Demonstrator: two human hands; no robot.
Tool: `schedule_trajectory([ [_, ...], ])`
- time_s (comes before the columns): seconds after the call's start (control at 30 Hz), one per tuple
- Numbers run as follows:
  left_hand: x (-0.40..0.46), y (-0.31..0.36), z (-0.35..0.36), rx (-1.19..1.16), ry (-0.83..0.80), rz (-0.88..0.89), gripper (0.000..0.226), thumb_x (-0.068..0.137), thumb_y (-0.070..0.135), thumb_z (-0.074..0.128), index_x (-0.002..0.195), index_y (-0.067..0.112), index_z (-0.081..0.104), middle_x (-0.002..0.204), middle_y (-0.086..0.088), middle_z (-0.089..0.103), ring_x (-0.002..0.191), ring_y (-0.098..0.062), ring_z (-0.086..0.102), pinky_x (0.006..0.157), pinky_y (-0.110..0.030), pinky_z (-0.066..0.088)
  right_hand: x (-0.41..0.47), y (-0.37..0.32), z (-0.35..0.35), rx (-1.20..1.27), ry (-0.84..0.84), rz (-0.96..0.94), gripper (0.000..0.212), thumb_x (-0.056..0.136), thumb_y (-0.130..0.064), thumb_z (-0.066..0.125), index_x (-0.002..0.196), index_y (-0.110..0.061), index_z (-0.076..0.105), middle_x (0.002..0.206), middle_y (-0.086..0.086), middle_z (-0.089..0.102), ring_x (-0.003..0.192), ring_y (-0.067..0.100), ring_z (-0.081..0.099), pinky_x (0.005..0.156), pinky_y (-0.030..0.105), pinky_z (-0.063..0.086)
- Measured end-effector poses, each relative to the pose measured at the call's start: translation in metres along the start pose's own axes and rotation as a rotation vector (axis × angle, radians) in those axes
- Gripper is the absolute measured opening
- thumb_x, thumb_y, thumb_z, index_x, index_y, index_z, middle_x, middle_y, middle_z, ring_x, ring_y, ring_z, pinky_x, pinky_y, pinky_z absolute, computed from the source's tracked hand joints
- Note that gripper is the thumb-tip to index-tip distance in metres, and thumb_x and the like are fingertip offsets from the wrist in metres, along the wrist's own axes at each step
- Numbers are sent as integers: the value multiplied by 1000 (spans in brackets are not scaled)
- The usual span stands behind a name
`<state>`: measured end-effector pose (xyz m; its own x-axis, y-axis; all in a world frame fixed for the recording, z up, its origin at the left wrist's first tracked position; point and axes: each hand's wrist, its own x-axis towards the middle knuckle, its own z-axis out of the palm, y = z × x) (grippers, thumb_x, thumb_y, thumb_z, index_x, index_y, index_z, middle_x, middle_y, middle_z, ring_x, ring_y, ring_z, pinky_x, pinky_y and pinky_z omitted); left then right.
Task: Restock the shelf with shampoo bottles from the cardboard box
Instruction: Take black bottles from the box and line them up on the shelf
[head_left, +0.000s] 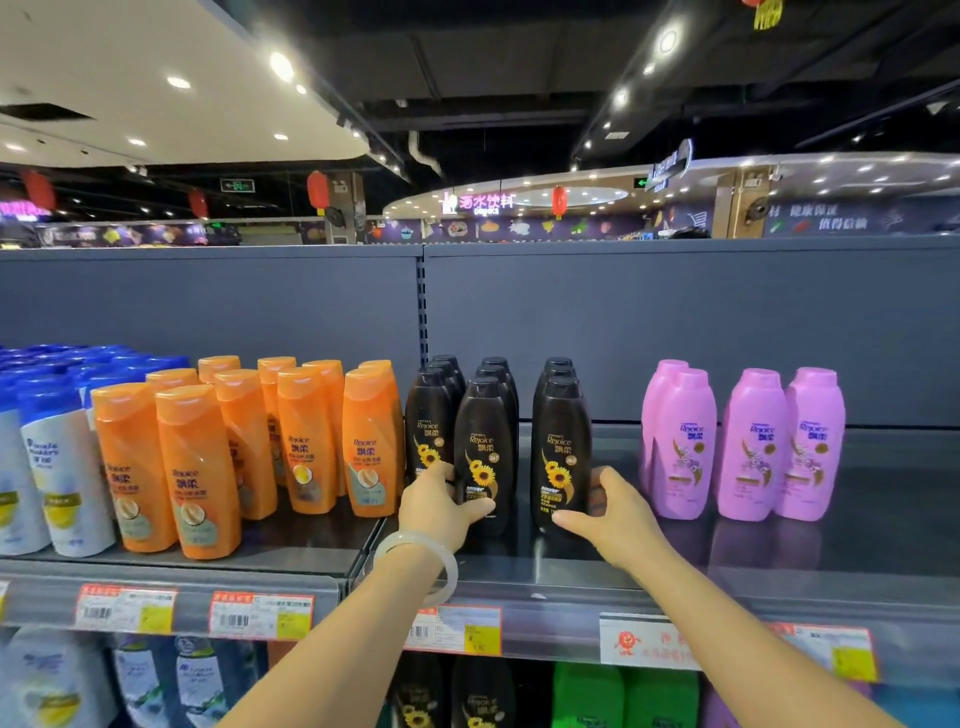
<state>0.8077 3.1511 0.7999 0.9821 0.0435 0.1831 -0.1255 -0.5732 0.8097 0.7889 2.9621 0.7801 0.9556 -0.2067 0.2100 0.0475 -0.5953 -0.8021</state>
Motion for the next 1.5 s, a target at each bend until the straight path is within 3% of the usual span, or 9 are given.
schedule_trajectory([
  [0.2, 0, -1, 7, -35, 21, 10, 45, 79, 20, 72, 119, 12, 52, 112, -6, 64, 91, -16, 56, 87, -30, 48, 3, -1, -1, -8, 2, -19, 41, 77, -18, 73, 111, -12, 51, 108, 2, 63, 92, 15, 57, 75, 24, 44],
  [0.47, 3, 1, 10, -40, 22, -18, 46, 80, 20, 72, 120, 11, 52, 115, -7, 64, 105, -22, 60, 90, -30, 47, 7, -2, 2, 20, 49, 42, 41, 74, -18, 77, 100, -14, 46, 104, 4, 61, 91, 16, 59, 85, 32, 51],
  [0.97, 6, 4, 14, -16, 24, -31, 46, 80, 22, 71, 121, 10, 52, 117, -8, 63, 108, -25, 59, 92, -34, 48, 10, -2, 4, -2, 54, 57, 48, 75, -21, 76, 112, -7, 48, 114, 8, 62, 90, 15, 56, 81, 28, 48],
  [1.1, 6, 3, 15, -11, 43, -36, 51, 79, 23, 72, 124, 11, 50, 118, -8, 62, 108, -25, 59, 93, -34, 48, 8, 0, 3, 10, 61, 62, 53, 71, -22, 79, 111, -7, 48, 113, 9, 63, 96, 20, 61, 86, 33, 52],
  [1.23, 0, 1, 12, -16, 61, -37, 61, 77, 25, 74, 130, 12, 46, 123, -8, 59, 113, -24, 57, 96, -35, 48, 4, 1, -3, -33, 61, 48, 73, 68, -29, 81, 125, -8, 40, 127, 10, 53, 113, 24, 54, 92, 34, 47],
  [1.3, -7, 2, 9, -47, 116, 26, 64, 75, 25, 76, 131, 15, 45, 126, -6, 55, 117, -23, 54, 97, -35, 46, -2, -6, -9, -24, 158, -25, 80, 69, -32, 80, 131, -8, 36, 132, 10, 47, 122, 25, 48, 97, 36, 43],
  [1.4, -21, 4, -6, -100, 218, 176, 76, 73, 30, 77, 137, 19, 37, 137, -2, 46, 126, -19, 46, 103, -34, 40, -19, -36, -20, 14, 406, -292, 76, 73, -32, 76, 133, -8, 36, 130, 10, 42, 122, 23, 44, 101, 35, 39],
  [1.5, -34, -3, -25, -38, 306, 267, 83, 75, 34, 74, 142, 16, 29, 144, -4, 39, 134, -20, 36, 110, -34, 32, -36, -67, -10, -25, 418, -554, 66, 77, -27, 73, 129, -2, 41, 128, 13, 44, 121, 25, 44, 103, 33, 37],
])
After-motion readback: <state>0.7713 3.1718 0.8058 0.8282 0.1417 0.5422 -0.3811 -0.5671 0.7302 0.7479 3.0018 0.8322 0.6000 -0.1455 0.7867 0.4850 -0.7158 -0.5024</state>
